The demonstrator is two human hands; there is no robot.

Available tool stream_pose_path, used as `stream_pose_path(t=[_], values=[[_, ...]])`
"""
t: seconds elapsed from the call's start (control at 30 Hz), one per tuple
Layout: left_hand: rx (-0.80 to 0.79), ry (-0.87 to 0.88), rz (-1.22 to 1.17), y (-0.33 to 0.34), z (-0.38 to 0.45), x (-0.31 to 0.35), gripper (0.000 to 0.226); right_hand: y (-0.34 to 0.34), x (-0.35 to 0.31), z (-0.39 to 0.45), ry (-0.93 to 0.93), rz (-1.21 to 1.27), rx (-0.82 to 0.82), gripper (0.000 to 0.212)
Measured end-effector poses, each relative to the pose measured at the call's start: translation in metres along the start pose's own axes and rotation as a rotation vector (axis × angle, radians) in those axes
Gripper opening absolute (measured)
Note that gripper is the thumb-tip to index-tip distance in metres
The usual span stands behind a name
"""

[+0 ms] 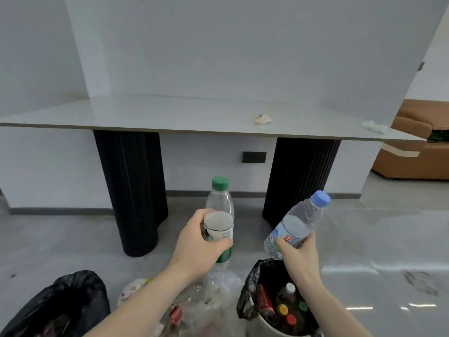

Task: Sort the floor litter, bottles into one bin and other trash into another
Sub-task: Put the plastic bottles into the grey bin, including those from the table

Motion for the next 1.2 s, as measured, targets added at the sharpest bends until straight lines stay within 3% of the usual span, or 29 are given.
stream_pose_path(t=[0.17, 0.3, 0.47, 0.7, 0.83, 1.2], values=[[-0.025, -0.074, 0.090, 0.012, -0.034, -0.036, 0.053, -0.004, 0.050, -0.005, 0.027, -0.337, -0.084, 0.054], [-0.070, -0.030, 0.125, 0.021, -0.030, -0.030, 0.062, -0.016, 0.064, 0.008, 0.009, -0.431, -0.068, 0.054], [-0.127, -0.072, 0.121, 0.032, -0.032, -0.039, 0.078, -0.036, 0.085, 0.018, 0.048, -0.482, -0.006, 0.060], [-0.141, -0.104, 0.176, 0.044, -0.028, -0.055, 0.057, -0.044, 0.106, 0.030, 0.035, -0.541, -0.005, 0.064], [-0.138, -0.112, 0.197, 0.048, -0.024, -0.059, 0.056, -0.048, 0.117, 0.039, 0.073, -0.559, 0.003, 0.066], [-0.148, -0.089, 0.150, 0.053, -0.021, -0.059, 0.071, -0.073, 0.142, 0.054, 0.203, -0.615, 0.056, 0.050]])
Point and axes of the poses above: each hand's wrist, its own z-axis towards the middle knuckle, its own y-axis out of the palm, x = y × z, the point moved 10 cm from there along z, towards the middle knuckle, and after that the axes turned 13 degrees about y, right-handed, at the moved point
